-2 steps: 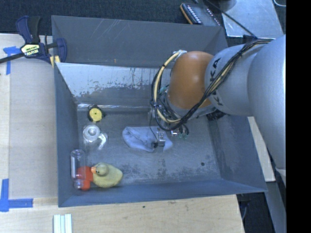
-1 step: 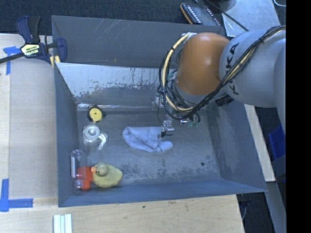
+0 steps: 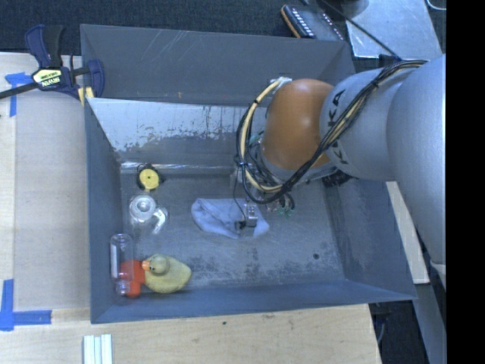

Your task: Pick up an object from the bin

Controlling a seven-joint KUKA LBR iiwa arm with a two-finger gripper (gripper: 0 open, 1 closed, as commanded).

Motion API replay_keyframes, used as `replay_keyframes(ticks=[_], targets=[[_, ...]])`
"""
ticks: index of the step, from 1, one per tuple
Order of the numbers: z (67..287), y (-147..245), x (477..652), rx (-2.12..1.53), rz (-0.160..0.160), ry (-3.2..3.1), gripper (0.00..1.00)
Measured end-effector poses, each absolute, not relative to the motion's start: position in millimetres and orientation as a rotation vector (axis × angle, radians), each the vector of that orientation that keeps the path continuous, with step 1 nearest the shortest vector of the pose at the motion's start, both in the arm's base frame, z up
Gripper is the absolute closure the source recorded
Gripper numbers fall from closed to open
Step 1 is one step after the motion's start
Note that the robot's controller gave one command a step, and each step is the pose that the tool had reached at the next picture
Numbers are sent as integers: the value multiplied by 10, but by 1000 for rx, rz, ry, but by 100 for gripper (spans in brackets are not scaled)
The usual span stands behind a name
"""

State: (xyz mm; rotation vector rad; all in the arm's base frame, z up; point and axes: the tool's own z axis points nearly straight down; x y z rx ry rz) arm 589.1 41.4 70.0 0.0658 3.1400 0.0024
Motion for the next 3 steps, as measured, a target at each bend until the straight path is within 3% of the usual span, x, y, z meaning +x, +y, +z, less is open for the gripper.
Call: replay_keyframes(ticks=[1,2,3], targets=[[713,563,5761,263,2,3120,0],[727,415,5916,66,5,3132,100],[727,415,5916,66,5,3132,100]])
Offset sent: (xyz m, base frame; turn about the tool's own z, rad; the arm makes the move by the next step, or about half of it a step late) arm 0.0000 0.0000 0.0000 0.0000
